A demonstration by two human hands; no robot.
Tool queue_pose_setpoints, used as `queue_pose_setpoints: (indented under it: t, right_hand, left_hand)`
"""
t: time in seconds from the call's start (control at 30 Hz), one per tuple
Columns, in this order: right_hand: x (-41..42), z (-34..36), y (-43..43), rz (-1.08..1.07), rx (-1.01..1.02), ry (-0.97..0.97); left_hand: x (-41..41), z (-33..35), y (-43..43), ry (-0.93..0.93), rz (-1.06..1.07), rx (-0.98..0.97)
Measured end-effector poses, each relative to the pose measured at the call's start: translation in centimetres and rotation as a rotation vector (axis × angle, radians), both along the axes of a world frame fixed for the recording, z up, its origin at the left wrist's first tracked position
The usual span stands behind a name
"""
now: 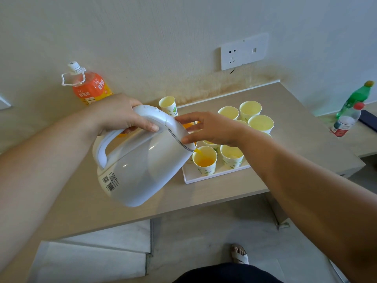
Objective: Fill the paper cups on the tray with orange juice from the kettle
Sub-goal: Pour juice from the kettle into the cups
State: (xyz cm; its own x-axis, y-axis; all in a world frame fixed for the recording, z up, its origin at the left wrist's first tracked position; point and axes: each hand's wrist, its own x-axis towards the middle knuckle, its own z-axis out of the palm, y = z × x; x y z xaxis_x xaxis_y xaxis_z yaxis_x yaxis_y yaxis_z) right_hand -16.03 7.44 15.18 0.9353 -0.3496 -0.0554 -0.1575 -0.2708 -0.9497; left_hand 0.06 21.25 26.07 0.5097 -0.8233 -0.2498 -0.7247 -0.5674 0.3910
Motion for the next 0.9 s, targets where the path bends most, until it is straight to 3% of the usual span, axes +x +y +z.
queue_pose_setpoints:
  t: [0.9]
  right_hand:
    - [0.0, 0.9, 0.1, -0.031, -0.052, -0.018]
  left_hand:
    - [-0.6, 1.5, 0.0, -0.008, 0.004, -0.029]
